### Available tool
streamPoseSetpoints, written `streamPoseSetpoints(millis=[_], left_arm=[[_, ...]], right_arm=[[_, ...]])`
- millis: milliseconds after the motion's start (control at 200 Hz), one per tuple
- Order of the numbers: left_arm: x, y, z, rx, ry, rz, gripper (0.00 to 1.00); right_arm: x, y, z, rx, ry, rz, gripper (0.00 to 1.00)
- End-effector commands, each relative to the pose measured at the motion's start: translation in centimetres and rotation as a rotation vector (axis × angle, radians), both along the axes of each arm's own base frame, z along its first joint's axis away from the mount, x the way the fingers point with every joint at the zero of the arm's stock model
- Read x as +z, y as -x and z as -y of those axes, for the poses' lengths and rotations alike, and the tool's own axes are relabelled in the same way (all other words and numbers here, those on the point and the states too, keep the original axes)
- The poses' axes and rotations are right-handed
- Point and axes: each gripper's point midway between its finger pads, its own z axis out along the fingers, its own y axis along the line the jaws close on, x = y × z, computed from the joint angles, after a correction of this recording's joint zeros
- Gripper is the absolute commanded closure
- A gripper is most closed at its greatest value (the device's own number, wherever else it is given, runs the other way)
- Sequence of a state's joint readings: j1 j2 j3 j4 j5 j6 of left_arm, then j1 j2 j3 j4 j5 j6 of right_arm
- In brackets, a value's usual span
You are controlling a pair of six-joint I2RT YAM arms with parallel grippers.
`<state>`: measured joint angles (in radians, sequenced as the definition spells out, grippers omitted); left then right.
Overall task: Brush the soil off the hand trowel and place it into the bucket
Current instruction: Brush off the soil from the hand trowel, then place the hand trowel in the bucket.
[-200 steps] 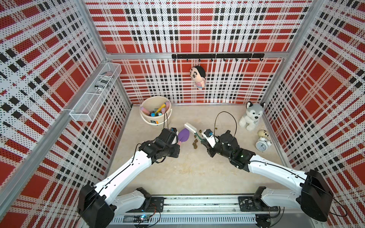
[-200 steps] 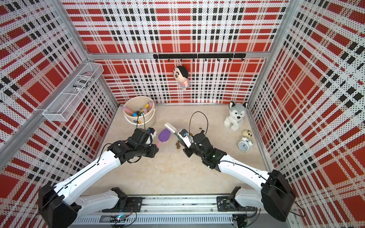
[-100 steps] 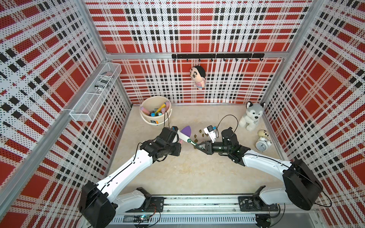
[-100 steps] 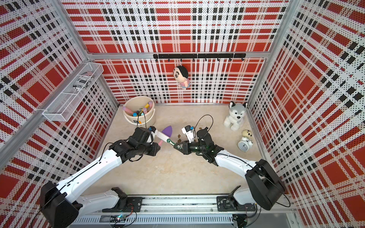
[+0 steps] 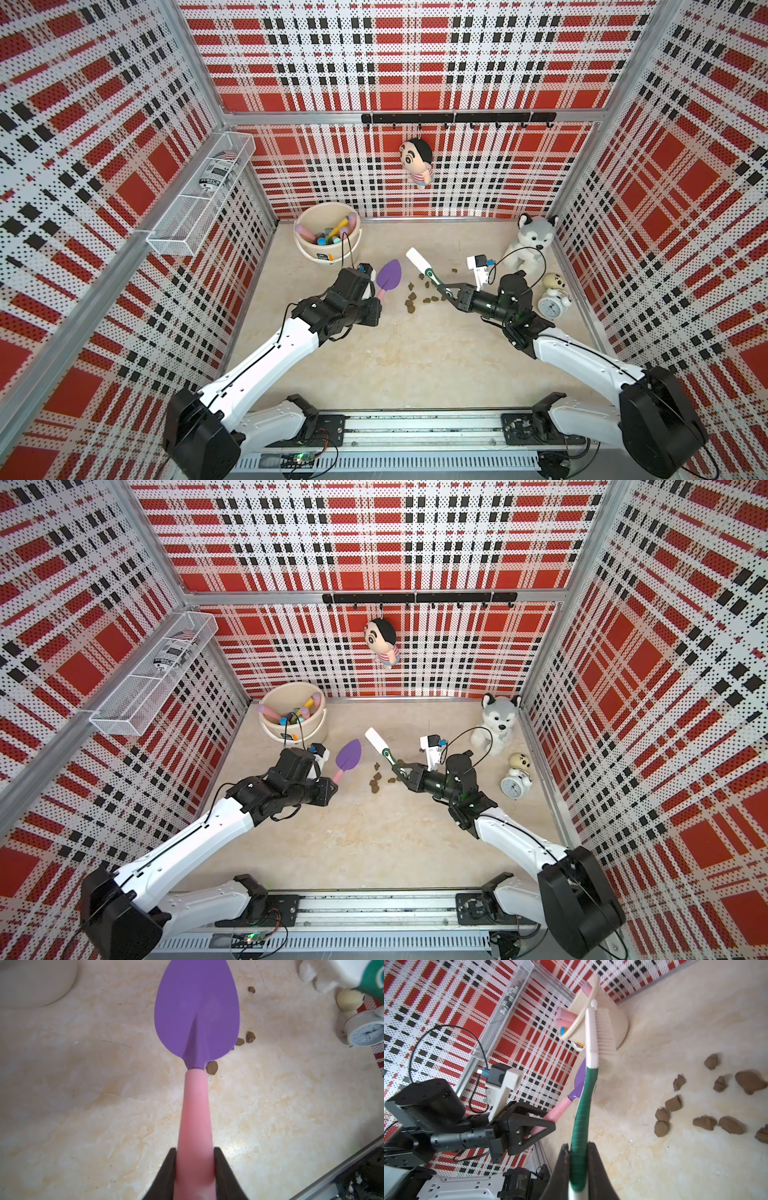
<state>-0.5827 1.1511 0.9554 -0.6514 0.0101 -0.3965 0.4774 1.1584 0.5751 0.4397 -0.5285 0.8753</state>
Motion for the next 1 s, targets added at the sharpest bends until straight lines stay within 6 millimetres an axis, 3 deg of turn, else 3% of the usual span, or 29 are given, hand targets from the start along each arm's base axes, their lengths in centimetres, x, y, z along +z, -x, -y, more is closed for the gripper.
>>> streamPoseSetpoints(millis=[0,281,426,521,606,676,691,762,862,997], left_arm=[[6.0,-3.8,1.2,0.100,0.160,0.165,1.00],[16.4,-11.0,1.6,0.307,0.526,0.363,1.00],[19.3,-13.9,0.0,0.404,0.801,0.368,1.00],[20.1,-15.5,-1.9,0.479,0.959,0.350,1.00],[19.9,-16.6,-4.0,0.573,1.062,0.331,1.00],[18.8,-17.2,-5.0,0.629,1.148,0.290,0.98],[18.5,-17.6,-6.3,0.661,1.166,0.293,0.98],[17.5,-18.3,-7.6,0.702,1.219,0.269,0.99],[15.3,-19.1,-8.4,0.743,1.259,0.204,1.00],[12.7,-19.6,-7.8,0.727,1.363,0.090,1.00]], right_arm=[[1.5,-0.5,1.3,-0.089,-0.003,0.084,1.00],[1.9,0.4,2.1,-0.103,0.019,0.090,1.00],[2.1,1.0,2.9,-0.131,0.032,0.098,1.00],[2.1,1.4,3.3,-0.140,0.043,0.099,1.00],[2.0,1.6,3.7,-0.151,0.059,0.101,1.00],[2.0,1.7,4.0,-0.164,0.067,0.108,1.00],[2.1,1.8,4.1,-0.167,0.067,0.109,1.00],[2.3,1.9,4.3,-0.177,0.063,0.117,1.00],[2.5,2.0,4.4,-0.181,0.061,0.120,1.00],[2.4,1.9,4.5,-0.185,0.066,0.115,1.00]])
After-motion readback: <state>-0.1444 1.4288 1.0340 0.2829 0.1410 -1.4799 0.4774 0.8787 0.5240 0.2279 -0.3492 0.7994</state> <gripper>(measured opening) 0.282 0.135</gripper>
